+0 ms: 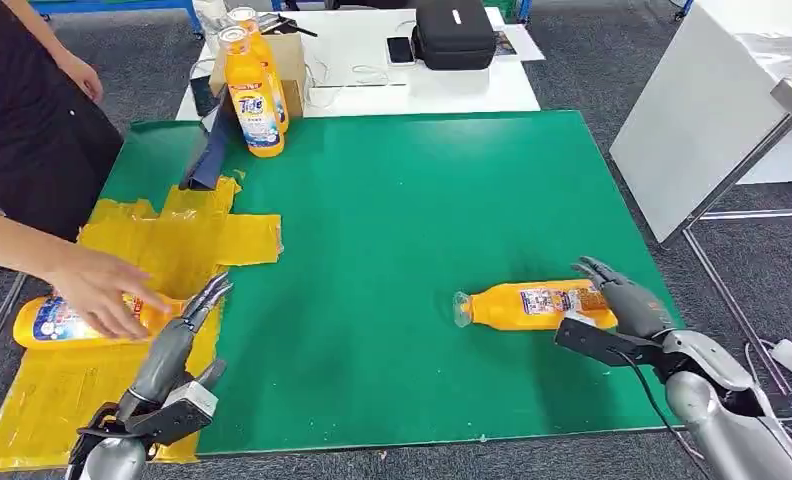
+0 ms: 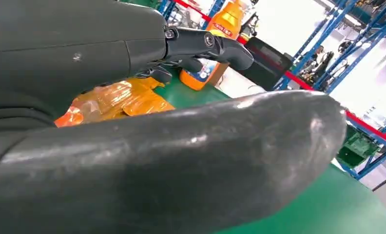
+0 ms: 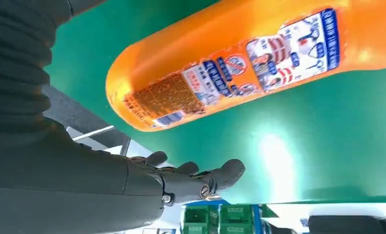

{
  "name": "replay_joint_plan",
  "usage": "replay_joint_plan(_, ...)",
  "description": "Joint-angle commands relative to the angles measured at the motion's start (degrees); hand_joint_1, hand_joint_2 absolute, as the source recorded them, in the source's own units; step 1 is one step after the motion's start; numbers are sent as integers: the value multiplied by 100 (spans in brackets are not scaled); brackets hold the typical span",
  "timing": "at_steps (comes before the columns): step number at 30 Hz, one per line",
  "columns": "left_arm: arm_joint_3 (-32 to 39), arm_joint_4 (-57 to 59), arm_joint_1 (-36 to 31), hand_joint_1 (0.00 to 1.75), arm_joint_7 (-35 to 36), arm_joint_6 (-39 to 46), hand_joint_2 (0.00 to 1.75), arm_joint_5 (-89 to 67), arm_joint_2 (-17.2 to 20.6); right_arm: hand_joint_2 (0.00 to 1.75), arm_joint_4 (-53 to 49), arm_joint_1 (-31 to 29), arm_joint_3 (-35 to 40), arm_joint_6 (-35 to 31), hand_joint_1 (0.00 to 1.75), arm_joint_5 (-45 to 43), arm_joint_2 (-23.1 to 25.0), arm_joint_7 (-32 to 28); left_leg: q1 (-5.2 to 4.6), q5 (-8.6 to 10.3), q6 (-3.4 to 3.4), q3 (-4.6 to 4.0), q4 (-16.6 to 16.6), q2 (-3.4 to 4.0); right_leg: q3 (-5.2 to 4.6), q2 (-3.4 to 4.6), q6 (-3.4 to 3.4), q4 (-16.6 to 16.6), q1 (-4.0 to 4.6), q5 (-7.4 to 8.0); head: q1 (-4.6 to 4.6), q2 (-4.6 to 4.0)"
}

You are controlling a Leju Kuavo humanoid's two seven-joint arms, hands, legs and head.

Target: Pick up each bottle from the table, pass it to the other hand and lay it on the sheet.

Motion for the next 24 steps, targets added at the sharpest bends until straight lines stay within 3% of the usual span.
replay_joint_plan(1,4,275,-250,0,26,-90,0,47,-41,175,1133,-615,627,282,0,64,146,96,7,-5,-7,27,-7,17,21,37,-17,-10,6,3,2,0)
replay_joint_plan(4,-59,443,-433,0,4,-129,0,92,-32,175,1746,-1013,1020,346,0,399,159,176,7,-7,-5,32,-6,5,29,28,-16,-12,5,-2,0,0)
replay_joint_plan(8,-245,638,-698,0,6,-157,0,101,-55,175,3031,-1534,1600,80,0,1295,595,225,9,-2,-7,41,-14,19,35,42,-17,-21,7,8,0,0)
replay_joint_plan(9,-297,700,-780,0,6,-169,0,103,-60,175,3258,-1590,1721,104,175,1428,669,223,10,0,-6,33,-13,14,29,31,-13,-20,9,9,2,0)
replay_joint_plan(13,-499,983,-1077,0,3,-166,0,181,-50,175,4046,-1682,2132,215,175,1494,774,-103,14,6,-7,39,-15,-9,40,12,-18,-25,12,7,2,0)
replay_joint_plan(21,-595,1095,-1144,0,-27,-147,0,270,-42,175,4142,-1714,2419,376,175,1464,806,-168,14,-2,-11,94,-19,1,83,22,-17,-27,13,6,4,0)
replay_joint_plan(24,-577,973,-1056,0,-9,-259,0,495,-58,175,4105,-1574,1975,50,175,909,1038,-297,19,0,-17,101,-23,-4,88,21,-21,-37,18,9,4,0)
